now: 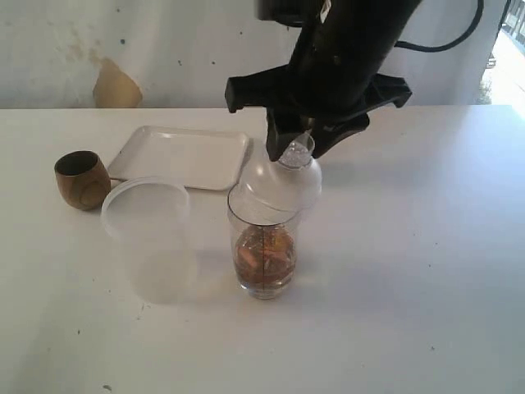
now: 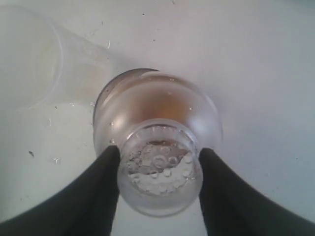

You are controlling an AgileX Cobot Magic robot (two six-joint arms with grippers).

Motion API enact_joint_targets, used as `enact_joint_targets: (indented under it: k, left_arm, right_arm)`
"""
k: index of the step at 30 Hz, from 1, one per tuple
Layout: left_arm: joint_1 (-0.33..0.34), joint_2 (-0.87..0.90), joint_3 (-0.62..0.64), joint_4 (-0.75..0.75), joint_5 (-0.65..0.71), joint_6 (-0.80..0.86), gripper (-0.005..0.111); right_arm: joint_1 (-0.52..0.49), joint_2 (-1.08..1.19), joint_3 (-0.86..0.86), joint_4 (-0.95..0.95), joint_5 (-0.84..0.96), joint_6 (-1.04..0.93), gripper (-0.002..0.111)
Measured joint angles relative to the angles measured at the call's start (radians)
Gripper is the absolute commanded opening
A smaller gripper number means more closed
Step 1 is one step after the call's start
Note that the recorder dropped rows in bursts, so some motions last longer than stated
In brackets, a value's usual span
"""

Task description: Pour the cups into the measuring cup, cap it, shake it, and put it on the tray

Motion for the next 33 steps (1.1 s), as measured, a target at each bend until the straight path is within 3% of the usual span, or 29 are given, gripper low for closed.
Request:
enact_joint_targets:
  k: [33]
  left_arm:
    - [0.000, 0.000, 0.000, 0.000, 0.000, 0.000, 0.000]
  right_arm:
    - [0.025, 0.067, -0.067, -0.003, 0.006, -0.024, 0.000]
